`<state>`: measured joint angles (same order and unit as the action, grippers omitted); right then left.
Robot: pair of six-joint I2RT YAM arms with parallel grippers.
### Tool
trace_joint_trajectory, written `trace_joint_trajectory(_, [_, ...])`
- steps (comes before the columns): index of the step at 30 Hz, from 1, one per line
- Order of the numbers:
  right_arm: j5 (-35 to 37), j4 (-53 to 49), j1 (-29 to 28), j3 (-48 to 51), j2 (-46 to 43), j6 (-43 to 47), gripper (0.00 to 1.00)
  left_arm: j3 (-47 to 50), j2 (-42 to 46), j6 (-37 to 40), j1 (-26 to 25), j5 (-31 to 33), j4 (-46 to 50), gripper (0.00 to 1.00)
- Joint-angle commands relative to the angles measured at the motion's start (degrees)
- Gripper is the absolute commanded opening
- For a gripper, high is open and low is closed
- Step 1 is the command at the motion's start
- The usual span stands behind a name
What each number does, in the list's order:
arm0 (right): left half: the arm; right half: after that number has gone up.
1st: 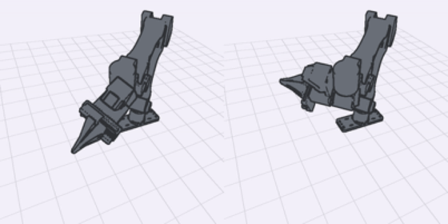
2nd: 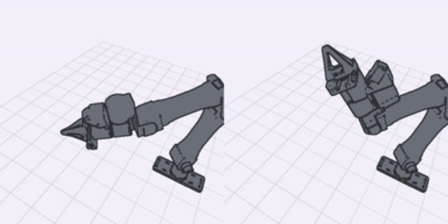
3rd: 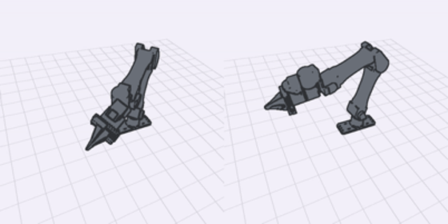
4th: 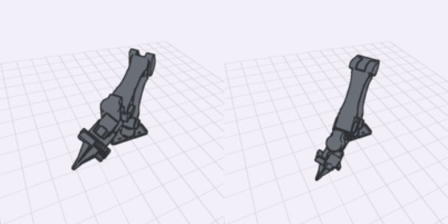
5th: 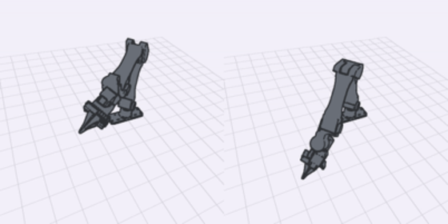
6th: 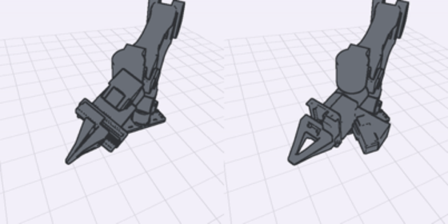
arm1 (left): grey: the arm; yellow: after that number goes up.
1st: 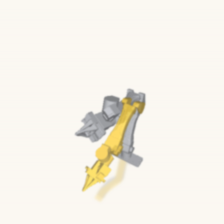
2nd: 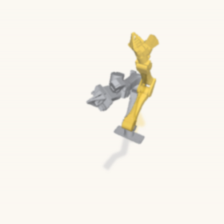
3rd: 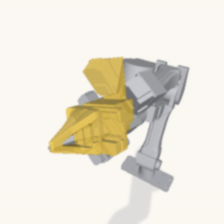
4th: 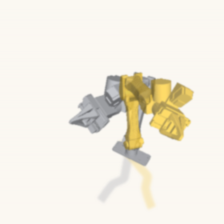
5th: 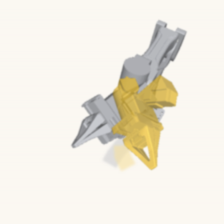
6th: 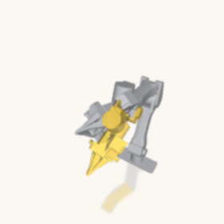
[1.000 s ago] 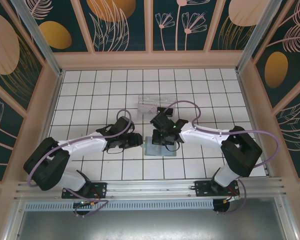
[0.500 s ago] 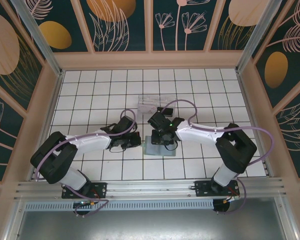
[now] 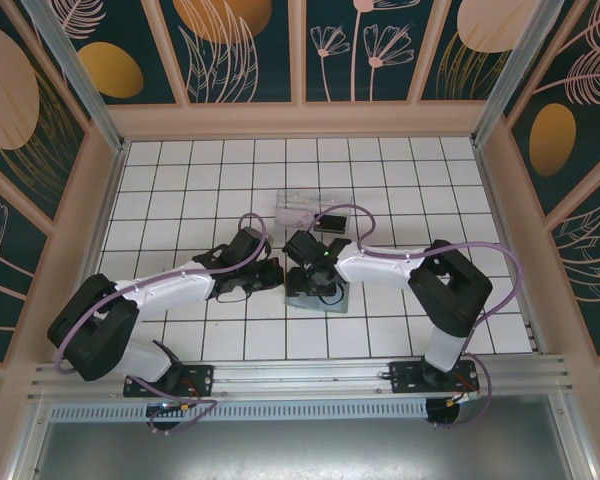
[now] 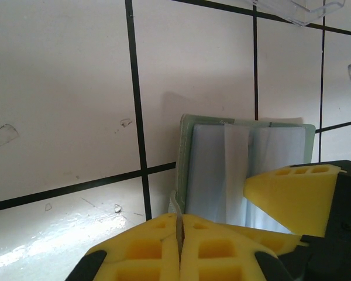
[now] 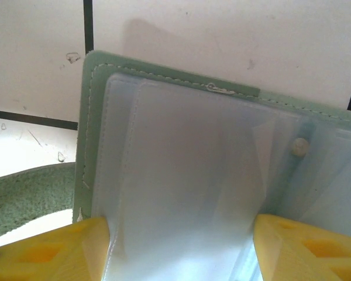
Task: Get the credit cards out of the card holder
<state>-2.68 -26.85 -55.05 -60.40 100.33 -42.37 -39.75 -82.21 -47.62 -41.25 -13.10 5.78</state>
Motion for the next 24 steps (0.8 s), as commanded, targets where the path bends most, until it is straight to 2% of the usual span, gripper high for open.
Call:
trace_joint_trajectory(1, [1.5,0.0,-0.5,-0.1,1.1,-0.3,0.63,0.0,1.8,0.0,-0.1,-0.2,0.3,0.00])
trace_joint_trajectory(7, [3.3,-0.2,0.0,2.4,1.0,-0.5,0.56,-0.6,4.8,0.2,-0.1,1.4,2.7,0.00])
trace_joint_trajectory(9, [3.3,-0.6,0.3,2.7,0.7,-0.4,0.48,-0.9,6.1,0.3,-0.1,2.2,3.8,0.00])
trace_joint_trajectory(13, [4.9,-0.4,0.7,3.5,-1.9,-0.3,0.27,-2.1,8.6,0.1,-0.1,3.5,5.3,0.00])
trace_joint_trajectory(16, [4.9,0.9,1.5,4.8,-5.2,-0.9,0.20,-3.4,9.9,0.2,-0.1,4.2,6.7,0.00])
trace_joint_trajectory(18, [5.0,1.6,2.2,6.0,-7.4,-1.6,0.22,-4.6,10.5,0.6,-0.1,4.4,7.8,0.00])
trace_joint_trajectory(21, [6.2,1.1,3.4,8.0,-10.4,-2.7,0.37,-5.9,11.1,0.8,-0.1,5.2,9.0,0.00])
trace_joint_trajectory(24, [8.1,-0.8,4.8,9.3,-12.7,-3.1,0.43,-6.5,10.6,0.9,-0.1,5.2,9.5,0.00])
